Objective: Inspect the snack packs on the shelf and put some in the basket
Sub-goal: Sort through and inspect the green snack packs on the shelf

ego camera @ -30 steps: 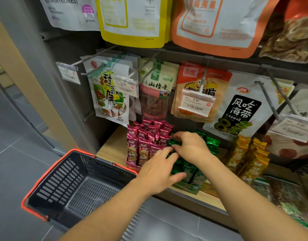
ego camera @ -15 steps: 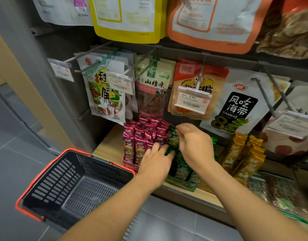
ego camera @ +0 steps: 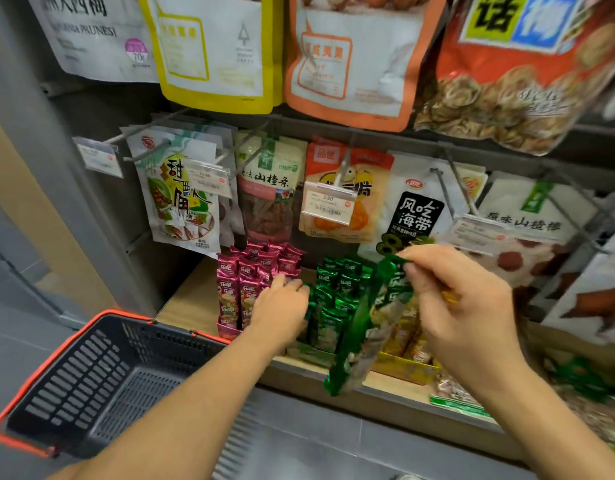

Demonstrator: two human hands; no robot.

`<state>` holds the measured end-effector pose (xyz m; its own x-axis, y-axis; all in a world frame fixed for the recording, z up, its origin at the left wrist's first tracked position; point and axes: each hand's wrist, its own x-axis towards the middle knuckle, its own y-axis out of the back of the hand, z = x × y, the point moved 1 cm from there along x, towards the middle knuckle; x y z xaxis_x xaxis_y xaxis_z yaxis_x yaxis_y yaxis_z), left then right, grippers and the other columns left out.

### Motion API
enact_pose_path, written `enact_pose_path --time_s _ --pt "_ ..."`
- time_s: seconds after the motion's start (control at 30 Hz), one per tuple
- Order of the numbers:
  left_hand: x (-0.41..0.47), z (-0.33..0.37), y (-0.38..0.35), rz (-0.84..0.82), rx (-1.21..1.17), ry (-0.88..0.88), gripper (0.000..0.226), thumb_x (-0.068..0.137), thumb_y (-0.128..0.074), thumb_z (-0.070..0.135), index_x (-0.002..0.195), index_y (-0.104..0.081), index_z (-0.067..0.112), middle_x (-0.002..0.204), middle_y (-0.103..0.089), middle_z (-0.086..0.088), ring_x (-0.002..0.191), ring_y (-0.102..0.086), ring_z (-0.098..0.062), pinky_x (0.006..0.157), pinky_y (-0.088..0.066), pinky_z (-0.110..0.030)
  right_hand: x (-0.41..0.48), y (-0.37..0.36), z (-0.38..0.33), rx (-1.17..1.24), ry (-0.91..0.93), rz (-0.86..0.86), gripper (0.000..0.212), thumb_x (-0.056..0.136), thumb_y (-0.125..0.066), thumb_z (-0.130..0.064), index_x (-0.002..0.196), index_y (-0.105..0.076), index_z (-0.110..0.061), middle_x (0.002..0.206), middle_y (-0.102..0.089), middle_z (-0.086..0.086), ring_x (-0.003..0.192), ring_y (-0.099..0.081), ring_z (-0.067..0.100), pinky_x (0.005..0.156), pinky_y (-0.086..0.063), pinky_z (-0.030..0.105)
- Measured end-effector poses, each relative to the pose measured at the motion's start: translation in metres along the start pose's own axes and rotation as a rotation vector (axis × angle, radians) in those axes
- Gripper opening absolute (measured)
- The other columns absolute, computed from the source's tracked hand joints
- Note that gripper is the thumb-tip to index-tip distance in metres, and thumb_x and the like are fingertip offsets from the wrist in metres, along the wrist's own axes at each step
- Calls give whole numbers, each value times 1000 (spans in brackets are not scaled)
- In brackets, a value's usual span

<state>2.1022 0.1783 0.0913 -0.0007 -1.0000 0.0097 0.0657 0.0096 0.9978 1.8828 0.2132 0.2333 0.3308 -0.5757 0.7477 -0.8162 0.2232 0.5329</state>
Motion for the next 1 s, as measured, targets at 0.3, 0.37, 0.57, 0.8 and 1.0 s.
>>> enact_pose_path --time_s 0.3,0.37,0.57,0.8,1.0 --pt "-16 9 16 21 -171 -104 56 89 -59 17 144 -44 19 147 -44 1 128 -36 -25 105 -39 -40 -24 -14 4 164 -338 -330 15 91 -62 -7 93 -68 -21 91 -62 -18 90 -55 -8 72 -39 2" --pt "-22 20 29 37 -388 -102 33 95 -57 22 128 -62 22 129 -61 4 119 -51 -15 103 -40 -32 -24 -18 5 152 -352 -346 14 92 -62 -10 94 -65 -23 89 -60 -18 89 -54 -10 70 -38 1" --pt "-59 47 70 -305 -1413 31 39 98 -42 52 105 -71 27 105 -74 5 103 -67 -13 97 -49 -37 -24 -30 11 191 -478 -222 11 92 -63 -14 96 -69 -23 91 -66 -12 85 -58 -7 69 -41 4" --pt "-79 45 82 -163 -1625 -33 46 89 -66 22 133 -54 30 109 -72 -12 97 -69 -27 80 -57 -40 -32 -46 3 679 -910 -203 33 87 -65 -45 117 -59 -32 117 -64 2 99 -67 15 87 -57 44" --pt "-80 42 88 -2 -1764 -7 39 83 -67 5 119 -59 17 109 -68 -14 92 -68 -29 86 -50 -59 -40 -63 -5 769 -910 -495 69 80 -32 -81 125 -60 -37 121 -68 -5 115 -62 15 105 -44 48"
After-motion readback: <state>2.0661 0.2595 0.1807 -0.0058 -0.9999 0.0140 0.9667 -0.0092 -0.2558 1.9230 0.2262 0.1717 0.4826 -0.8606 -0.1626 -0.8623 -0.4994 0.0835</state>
